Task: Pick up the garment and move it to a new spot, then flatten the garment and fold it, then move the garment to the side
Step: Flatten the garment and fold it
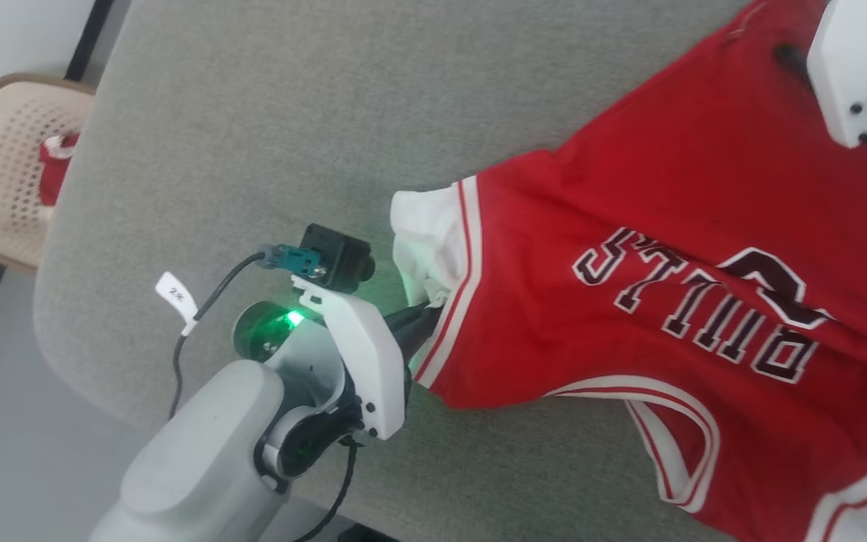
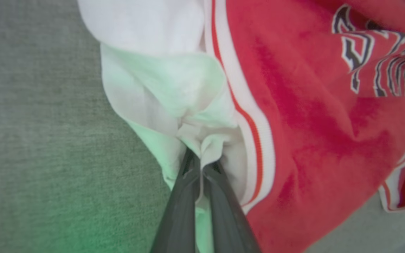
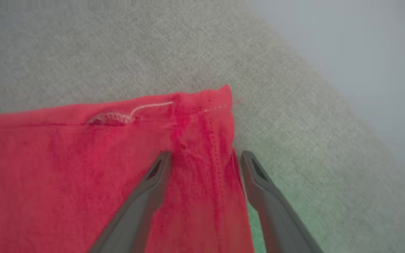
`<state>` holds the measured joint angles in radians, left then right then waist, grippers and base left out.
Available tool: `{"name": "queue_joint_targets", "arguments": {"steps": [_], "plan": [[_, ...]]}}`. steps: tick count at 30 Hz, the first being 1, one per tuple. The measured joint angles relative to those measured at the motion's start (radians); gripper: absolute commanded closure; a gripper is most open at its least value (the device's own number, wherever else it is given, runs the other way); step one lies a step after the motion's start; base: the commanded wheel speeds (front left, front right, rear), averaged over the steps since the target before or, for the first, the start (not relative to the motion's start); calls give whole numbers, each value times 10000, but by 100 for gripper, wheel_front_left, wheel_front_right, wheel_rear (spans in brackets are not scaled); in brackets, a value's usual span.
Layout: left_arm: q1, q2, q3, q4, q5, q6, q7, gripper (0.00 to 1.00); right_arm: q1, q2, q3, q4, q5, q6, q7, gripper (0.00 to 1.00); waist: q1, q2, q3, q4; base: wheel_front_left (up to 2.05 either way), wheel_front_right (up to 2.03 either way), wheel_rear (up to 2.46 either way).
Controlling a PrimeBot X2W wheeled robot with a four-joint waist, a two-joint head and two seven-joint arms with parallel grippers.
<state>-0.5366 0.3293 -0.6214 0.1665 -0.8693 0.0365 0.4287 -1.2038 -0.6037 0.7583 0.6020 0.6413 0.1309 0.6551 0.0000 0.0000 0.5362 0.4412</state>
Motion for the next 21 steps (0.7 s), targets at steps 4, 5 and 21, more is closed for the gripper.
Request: {"name": "queue_joint_targets", "arguments": {"steps": [4, 5, 21], "plan": [[-196, -230, -77, 297, -13, -249, -171, 100, -509, 19, 629, 564, 702, -8, 192, 0, 0, 0, 254, 315, 0, 0, 0], [-226, -265, -86, 355, -25, -278, -194, 100, -589, 15, 782, 625, 922, -36, 240, 0, 0, 1, 300, 367, 0, 0, 0], [-774, 286, 382, 1037, -100, -265, -284, 100, -1099, -343, 2757, 311, 2949, 0, -270, 100, 0, -1, -78, -199, 0, 0, 0]]}}
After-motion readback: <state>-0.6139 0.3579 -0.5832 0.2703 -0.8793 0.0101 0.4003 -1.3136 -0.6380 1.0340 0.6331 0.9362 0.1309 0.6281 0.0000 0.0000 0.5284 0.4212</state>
